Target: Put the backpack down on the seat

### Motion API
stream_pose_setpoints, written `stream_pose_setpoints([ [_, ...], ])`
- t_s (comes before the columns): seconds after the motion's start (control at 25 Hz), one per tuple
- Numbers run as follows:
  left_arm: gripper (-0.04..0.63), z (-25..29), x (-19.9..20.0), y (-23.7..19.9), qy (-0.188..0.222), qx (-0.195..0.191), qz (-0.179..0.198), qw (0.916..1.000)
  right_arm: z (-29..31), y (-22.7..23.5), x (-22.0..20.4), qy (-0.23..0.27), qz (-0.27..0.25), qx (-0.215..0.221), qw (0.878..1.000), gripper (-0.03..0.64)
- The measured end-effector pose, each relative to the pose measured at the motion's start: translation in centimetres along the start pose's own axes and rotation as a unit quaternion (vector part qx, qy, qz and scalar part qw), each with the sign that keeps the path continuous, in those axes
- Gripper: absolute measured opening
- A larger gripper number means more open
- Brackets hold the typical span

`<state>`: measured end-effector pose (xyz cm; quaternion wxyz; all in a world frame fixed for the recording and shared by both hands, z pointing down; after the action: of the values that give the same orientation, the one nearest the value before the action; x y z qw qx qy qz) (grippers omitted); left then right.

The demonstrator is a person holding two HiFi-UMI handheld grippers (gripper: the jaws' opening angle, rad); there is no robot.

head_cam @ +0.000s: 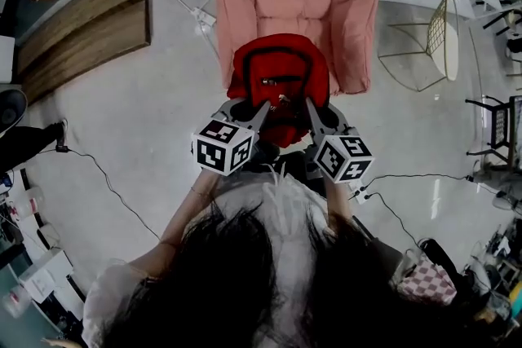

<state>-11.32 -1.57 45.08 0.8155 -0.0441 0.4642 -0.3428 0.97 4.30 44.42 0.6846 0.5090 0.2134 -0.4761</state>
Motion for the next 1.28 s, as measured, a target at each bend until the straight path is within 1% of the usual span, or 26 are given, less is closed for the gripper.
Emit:
stream_pose_setpoints([
  [0.16, 0.063, 0.3, 0.8, -0.7, 0.005, 0.002, -0.004, 1.0, 0.7, 0.0, 0.6, -0.005, -0.005, 0.002, 1.0, 0.034],
  [0.44, 0.063, 2.3, 2.8, -0.6, 0.015, 0.012, -0.013, 0.9997, 2.3, 2.1, 3.3, -0.009, -0.018, 0.018, 1.0, 0.035],
  [0.6, 0.063, 4.6, 4.4, -0.8, 0.022, 0.029, -0.022, 0.9991, 4.2, 4.4, 5.3, -0.019, -0.026, 0.038, 0.999, 0.034],
  [0.72, 0.063, 7.1, 6.0, -1.6, 0.026, 0.052, -0.036, 0.9977, 6.4, 6.7, 6.9, -0.035, -0.029, 0.06, 0.997, 0.034],
  [0.88, 0.063, 10.4, 8.2, -3.1, 0.026, 0.09, -0.066, 0.9934, 10.0, 9.6, 9.1, -0.069, -0.041, 0.097, 0.992, 0.034],
  [1.08, 0.063, 14.1, 10.4, -4.3, 0.02, 0.136, -0.105, 0.985, 14.0, 12.9, 12.0, -0.094, -0.055, 0.141, 0.984, 0.034],
  [1.28, 0.063, 17.3, 11.1, -5.5, 0.013, 0.161, -0.147, 0.9759, 17.1, 15.6, 13.5, -0.118, -0.075, 0.163, 0.977, 0.035],
])
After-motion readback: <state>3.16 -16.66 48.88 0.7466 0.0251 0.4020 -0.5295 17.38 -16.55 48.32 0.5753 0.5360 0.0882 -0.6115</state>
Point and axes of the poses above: the fingertips, and each gripper's own axes: z forward along the fingers, y to its right, x out of its top, the point moved 3 cm from there along -z, backward along the fingers, and after that the axes turned 6 degrees about x, right-handed, at the moved point
